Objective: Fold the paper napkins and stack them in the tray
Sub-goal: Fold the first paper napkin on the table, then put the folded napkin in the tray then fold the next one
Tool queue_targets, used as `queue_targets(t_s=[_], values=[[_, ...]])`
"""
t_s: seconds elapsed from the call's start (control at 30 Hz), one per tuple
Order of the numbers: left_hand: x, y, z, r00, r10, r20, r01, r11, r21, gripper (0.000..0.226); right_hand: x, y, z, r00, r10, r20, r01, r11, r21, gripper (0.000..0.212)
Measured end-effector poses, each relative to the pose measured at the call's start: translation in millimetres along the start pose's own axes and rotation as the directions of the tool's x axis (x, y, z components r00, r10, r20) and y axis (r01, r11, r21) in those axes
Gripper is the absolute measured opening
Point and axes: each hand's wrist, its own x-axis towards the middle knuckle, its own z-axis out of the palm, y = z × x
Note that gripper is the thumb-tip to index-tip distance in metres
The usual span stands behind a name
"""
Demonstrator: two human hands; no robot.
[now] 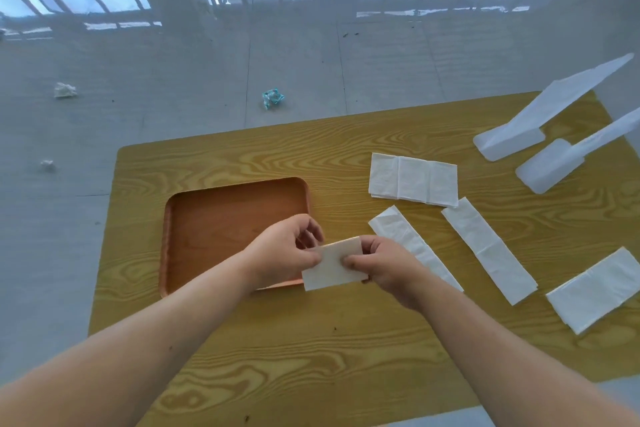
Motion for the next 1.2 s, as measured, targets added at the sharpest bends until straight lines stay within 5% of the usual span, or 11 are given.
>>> queue_targets(t_s=[0.1, 0.2, 0.3, 0.47, 0.67, 0.9, 1.1, 1.2], values=[[-8.1, -28.5, -36.0, 0.985, -0.172, -0.01, 0.164, 0.956, -0.244, 0.036, 23.3, -14.9, 36.2, 0.999, 0.014, 0.035, -0.017, 0.997, 0.074, 0.018], [-17.1, -61.4, -63.5, 0.955, -0.287, -0.075, 0.247, 0.909, -0.336, 0.018, 47.5, -26.9, 72.4, 0.998, 0.053, 0.04, -0.056, 0.995, 0.084, 0.017], [-22.6, -89.0, -84.3, 0.906, -0.345, -0.246, 0.249, 0.903, -0.351, 0.014, 72.4, -36.3, 103.4, 0.998, 0.043, -0.047, -0.05, 0.987, -0.154, 0.006], [-17.2, -118.6, -100.9, 0.842, -0.385, -0.377, 0.288, 0.913, -0.288, 0.016, 105.2, -49.5, 131.8, 0.994, 0.008, -0.106, -0.058, 0.874, -0.482, 0.026], [-10.4, -130.3, -101.8, 0.829, -0.293, -0.476, 0.386, 0.916, 0.108, 0.03, 116.0, -54.2, 137.6, 0.988, -0.095, -0.125, -0.039, 0.626, -0.779, 0.024], [-7.8, -119.6, -90.0, 0.819, -0.19, -0.542, 0.421, 0.84, 0.342, 0.027, 118.6, -46.1, 139.4, 0.976, -0.193, -0.103, -0.031, 0.344, -0.939, 0.025], [-6.8, -81.0, -66.4, 0.874, -0.021, -0.486, 0.286, 0.831, 0.478, 0.017, 72.9, -29.5, 101.0, 0.852, -0.499, -0.156, 0.111, 0.464, -0.879, 0.022], [0.8, -49.3, -42.6, 0.929, 0.109, -0.354, 0.128, 0.802, 0.584, 0.018, 29.6, 2.4, 49.1, 0.763, -0.558, -0.325, 0.017, 0.52, -0.854, 0.031]])
